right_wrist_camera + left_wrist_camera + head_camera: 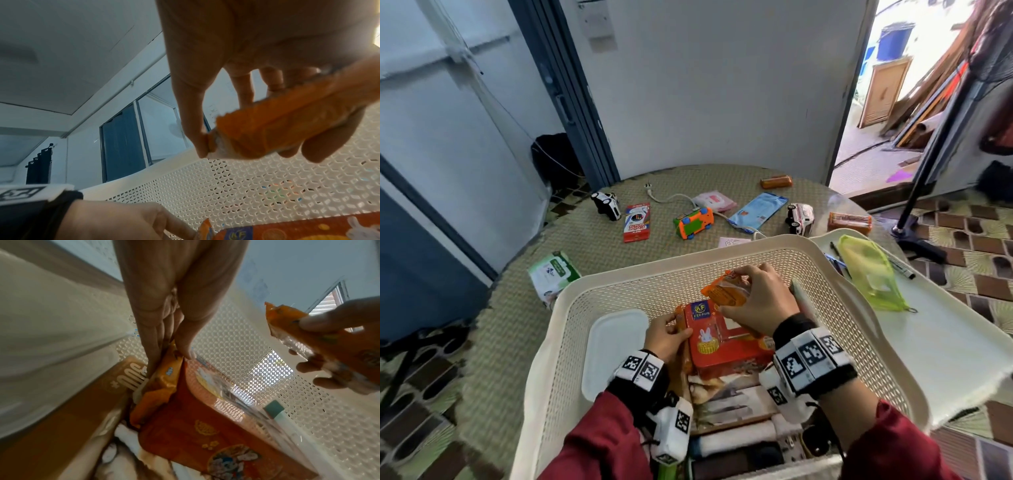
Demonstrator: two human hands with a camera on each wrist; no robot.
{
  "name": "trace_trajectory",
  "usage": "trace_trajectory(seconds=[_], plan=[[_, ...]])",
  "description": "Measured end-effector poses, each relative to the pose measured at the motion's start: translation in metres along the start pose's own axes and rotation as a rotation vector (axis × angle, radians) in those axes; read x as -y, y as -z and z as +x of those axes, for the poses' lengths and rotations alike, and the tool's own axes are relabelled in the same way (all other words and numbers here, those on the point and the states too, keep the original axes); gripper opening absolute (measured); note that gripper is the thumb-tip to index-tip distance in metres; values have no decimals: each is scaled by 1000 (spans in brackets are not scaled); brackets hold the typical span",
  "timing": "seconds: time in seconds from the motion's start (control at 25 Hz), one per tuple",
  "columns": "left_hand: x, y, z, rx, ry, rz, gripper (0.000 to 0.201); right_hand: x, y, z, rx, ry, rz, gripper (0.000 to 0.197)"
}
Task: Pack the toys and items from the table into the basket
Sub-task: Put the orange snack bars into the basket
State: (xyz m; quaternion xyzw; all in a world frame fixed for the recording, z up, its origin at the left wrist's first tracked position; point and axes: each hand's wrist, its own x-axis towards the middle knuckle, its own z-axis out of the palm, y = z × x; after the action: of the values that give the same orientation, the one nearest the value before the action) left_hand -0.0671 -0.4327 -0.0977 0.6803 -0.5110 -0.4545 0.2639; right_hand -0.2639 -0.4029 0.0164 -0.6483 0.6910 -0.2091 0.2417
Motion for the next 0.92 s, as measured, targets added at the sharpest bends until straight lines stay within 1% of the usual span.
trace_trajectory(seconds=[0.08,0.12,0.28,0.32,0.36,0.44,0.52,0.56,0.68,0.72,0.76,0.8,0.84,0.92], plan=[[0,-3,3,25,3,-36,28,-1,-1,0,2,-11,-8,76],[1,-4,5,38,7,-57,28,-1,-2,1,3,-20,-10,76],[1,-6,5,177,26,-164,40,-7,-4,4,31,-48,-76,80],[1,-7,3,181,30,-150,41,-7,-5,4,51,-51,-89,81],[-1,-8,0,167,24,-126,40,-7,-8,5,73,-52,-100,82],[-13,-8,-7,88,-10,-48,41,-7,-15,5,122,-38,-162,79],[-35,1,-15,-14,-88,24,48,-9,-25,4,175,-8,-272,71],[-47,12,-18,-67,-139,38,48,-11,-30,4,198,4,-317,67],[-72,58,-30,-153,-293,77,29,-17,-39,2,230,-1,-393,62],[-72,72,-31,-168,-301,155,27,-18,-41,2,223,-1,-416,65],[-70,84,-33,-173,-294,263,29,-19,-42,2,220,-3,-444,69],[-63,93,-32,-147,-271,380,36,-19,-43,2,222,-7,-470,73],[-54,100,-32,-85,-250,469,45,-19,-43,2,228,-12,-484,76],[-35,103,-28,96,-171,522,64,-18,-40,2,234,-26,-474,72]])
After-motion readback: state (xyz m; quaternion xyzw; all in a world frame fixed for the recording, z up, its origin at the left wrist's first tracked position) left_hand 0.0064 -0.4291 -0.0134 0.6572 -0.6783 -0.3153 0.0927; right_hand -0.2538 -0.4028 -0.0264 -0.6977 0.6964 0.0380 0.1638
